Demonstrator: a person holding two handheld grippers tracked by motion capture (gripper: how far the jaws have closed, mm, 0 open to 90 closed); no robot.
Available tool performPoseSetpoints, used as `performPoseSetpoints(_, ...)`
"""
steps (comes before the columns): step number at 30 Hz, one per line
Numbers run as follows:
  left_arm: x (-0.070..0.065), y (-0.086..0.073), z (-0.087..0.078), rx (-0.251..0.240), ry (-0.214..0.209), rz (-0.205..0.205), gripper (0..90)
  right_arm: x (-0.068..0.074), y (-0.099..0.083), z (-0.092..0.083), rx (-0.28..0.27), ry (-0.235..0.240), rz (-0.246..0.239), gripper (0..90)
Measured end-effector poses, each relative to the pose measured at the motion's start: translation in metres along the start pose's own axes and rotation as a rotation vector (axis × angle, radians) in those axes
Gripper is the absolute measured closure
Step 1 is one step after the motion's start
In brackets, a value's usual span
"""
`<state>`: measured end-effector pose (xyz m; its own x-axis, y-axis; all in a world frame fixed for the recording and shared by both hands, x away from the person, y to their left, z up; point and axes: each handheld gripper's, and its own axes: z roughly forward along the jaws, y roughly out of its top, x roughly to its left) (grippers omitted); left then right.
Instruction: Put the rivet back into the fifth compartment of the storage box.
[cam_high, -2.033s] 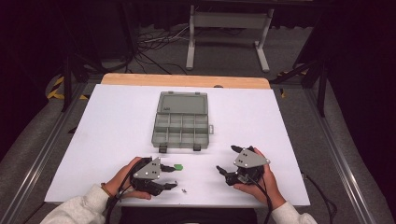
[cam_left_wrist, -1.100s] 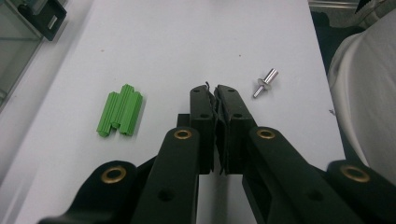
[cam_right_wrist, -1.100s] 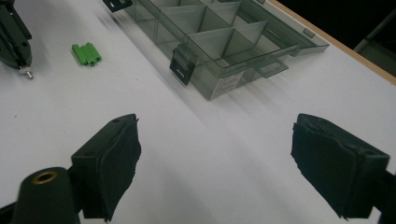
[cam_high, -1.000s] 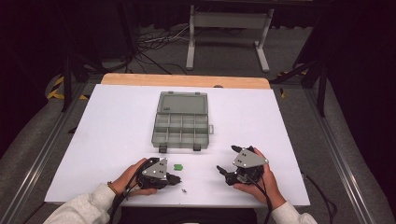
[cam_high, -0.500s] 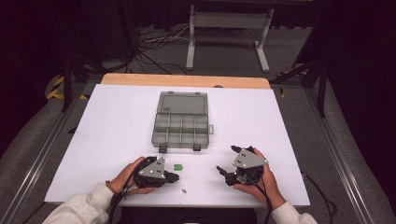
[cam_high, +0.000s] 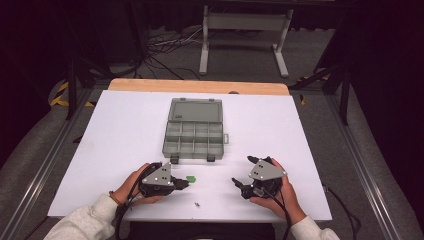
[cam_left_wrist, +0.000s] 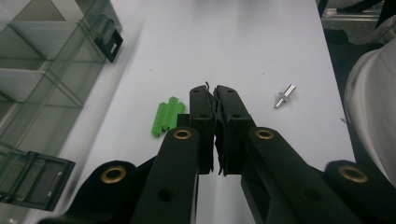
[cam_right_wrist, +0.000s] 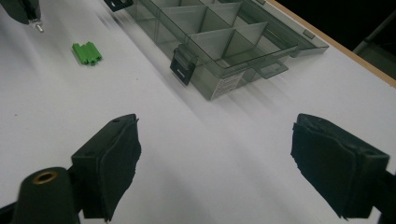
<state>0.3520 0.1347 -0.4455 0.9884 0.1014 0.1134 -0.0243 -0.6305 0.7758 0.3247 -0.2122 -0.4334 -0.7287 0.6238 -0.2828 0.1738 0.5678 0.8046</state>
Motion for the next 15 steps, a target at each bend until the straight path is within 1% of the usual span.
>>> performPoseSetpoints(1,0.0,0.0,-0.001,0.007,0.011,-0.002,86.5,0.0,0.0,0.0,0.001,-0.001,0.0,15.9)
performPoseSetpoints(2,0.001,0.0,-0.002,-0.001,0.011,0.0,86.5,0.0,0.0,0.0,0.0,-0.001,-0.001,15.9)
performPoseSetpoints(3,0.001,0.0,-0.003,0.001,0.02,-0.006,86.5,0.0,0.0,0.0,0.0,-0.001,-0.001,15.9)
performPoseSetpoints(4,0.002,0.0,-0.004,-0.007,0.019,-0.006,86.5,0.0,0.0,0.0,0.0,-0.002,-0.002,15.8)
performPoseSetpoints(5,0.003,0.001,-0.006,-0.009,0.031,-0.005,86.5,0.0,0.0,0.0,-0.002,-0.006,0.0,15.8)
performPoseSetpoints(6,0.003,0.001,-0.007,-0.011,0.032,-0.009,86.5,0.0,0.001,-0.001,-0.003,-0.01,-0.001,15.9)
performPoseSetpoints(9,0.006,0.001,-0.013,-0.037,0.056,-0.024,86.5,0.0,0.001,-0.002,-0.007,-0.013,0.001,15.9)
performPoseSetpoints(12,0.011,0.0,-0.017,-0.049,0.082,-0.038,86.5,0.0,0.001,-0.002,-0.008,-0.015,0.003,15.9)
performPoseSetpoints(14,0.012,0.0,-0.019,-0.058,0.084,-0.043,86.5,0.0,0.001,-0.002,-0.009,-0.017,0.002,15.8)
performPoseSetpoints(15,0.015,-0.001,-0.022,-0.057,0.103,-0.042,86.5,0.0,0.001,-0.002,-0.009,-0.019,0.004,15.8)
